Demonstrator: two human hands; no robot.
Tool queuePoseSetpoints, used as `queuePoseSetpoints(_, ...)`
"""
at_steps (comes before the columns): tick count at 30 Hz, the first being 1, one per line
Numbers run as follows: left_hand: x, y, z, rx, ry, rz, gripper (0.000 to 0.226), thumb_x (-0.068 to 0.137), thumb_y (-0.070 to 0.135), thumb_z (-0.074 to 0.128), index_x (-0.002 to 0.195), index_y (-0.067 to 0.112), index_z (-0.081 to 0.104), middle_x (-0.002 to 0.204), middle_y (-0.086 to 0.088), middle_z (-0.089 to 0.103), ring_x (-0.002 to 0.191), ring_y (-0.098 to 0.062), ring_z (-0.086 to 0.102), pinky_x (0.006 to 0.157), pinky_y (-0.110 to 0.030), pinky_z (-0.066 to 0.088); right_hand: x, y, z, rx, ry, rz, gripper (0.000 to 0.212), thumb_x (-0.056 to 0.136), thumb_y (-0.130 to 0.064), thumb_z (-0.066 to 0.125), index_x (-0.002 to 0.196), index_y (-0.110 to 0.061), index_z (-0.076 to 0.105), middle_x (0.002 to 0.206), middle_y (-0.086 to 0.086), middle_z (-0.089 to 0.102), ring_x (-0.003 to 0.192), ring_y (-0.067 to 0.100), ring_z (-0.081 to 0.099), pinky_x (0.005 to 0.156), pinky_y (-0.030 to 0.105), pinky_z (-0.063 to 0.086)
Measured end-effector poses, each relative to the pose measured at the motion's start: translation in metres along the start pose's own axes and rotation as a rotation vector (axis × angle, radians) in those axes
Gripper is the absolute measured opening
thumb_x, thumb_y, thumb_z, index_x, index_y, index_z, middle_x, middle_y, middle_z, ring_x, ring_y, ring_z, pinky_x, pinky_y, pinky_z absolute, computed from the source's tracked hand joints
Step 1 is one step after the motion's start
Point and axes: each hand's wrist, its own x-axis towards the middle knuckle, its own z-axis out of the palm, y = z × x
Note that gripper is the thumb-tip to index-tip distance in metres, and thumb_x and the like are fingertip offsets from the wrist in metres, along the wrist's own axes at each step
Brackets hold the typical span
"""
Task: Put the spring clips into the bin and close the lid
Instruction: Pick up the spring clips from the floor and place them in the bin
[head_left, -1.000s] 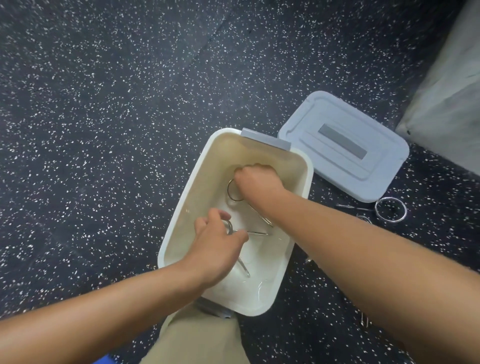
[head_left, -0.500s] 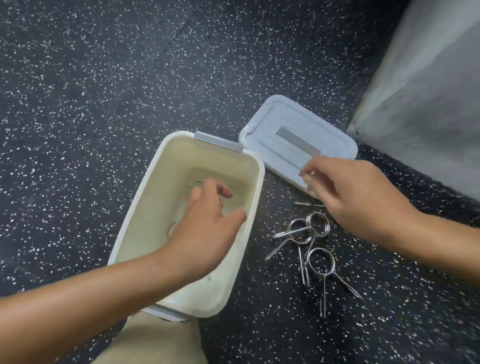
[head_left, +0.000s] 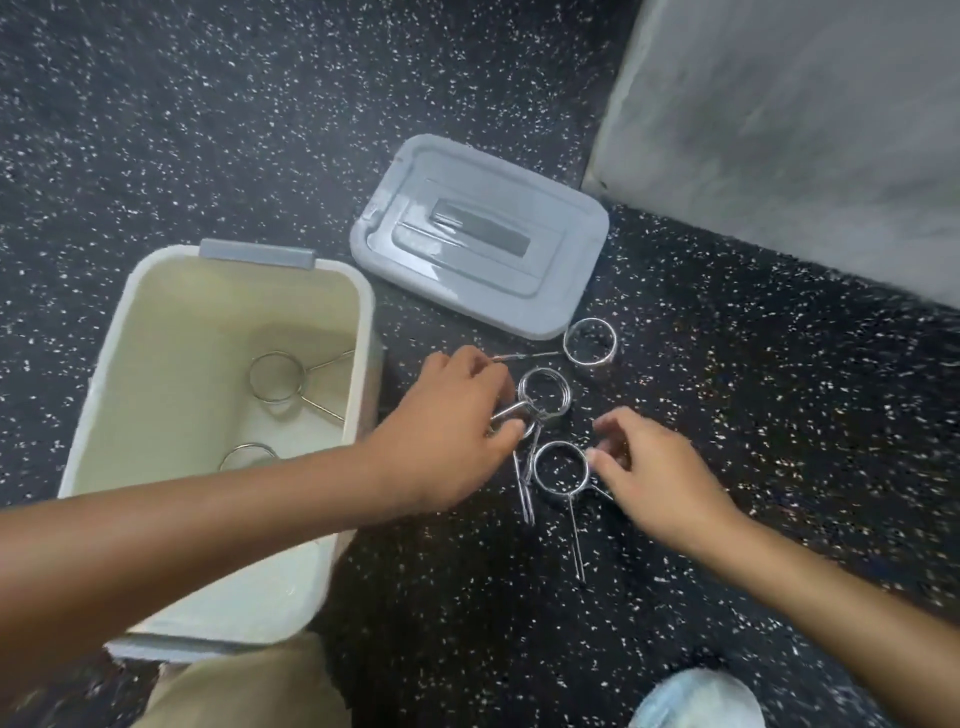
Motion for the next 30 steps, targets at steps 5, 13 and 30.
queuePoseSetpoints(5, 0.039, -0.006, 0.033, 0.259, -0.084, 0.197, 0.031, 0.102, 0.023, 0.048, 0.131, 0.016, 0.057, 0.144, -0.004, 0.052, 0.123, -0.026, 0.047, 0.104, -0.044, 0.046, -0.010, 0.001, 0.030, -0.069, 0.018, -0.148, 0.048, 0.089, -0.043, 0.064, 0.133, -0.034, 0.046, 0.135, -0.011, 0.040, 0.120, 0.013, 0.048, 0.097, 0.034, 0.048)
queuePoseSetpoints(13, 0.071, -0.004, 0.052, 0.409, -0.162, 0.284, 0.026, 0.098, 0.014, 0.054, 0.124, 0.017, 0.054, 0.114, -0.005, 0.057, 0.099, -0.027, 0.060, 0.078, -0.044, 0.055, -0.014, 0.003, 0.044, -0.248, 0.045, -0.200, 0.034, 0.092, -0.039, 0.061, 0.120, -0.020, 0.060, 0.136, 0.000, 0.044, 0.119, 0.020, 0.047, 0.094, 0.033, 0.047)
queuePoseSetpoints(30, 0.052, 0.001, 0.016, 0.171, 0.060, 0.212, 0.016, 0.094, 0.014, 0.063, 0.086, 0.024, 0.054, 0.098, 0.000, 0.067, 0.085, -0.023, 0.064, 0.071, -0.040, 0.052, -0.020, 0.015, 0.046, -0.148, 0.137, -0.123, 0.023, 0.088, -0.041, 0.070, 0.091, -0.019, 0.065, 0.126, -0.004, 0.045, 0.093, 0.016, 0.058, 0.064, 0.034, 0.053)
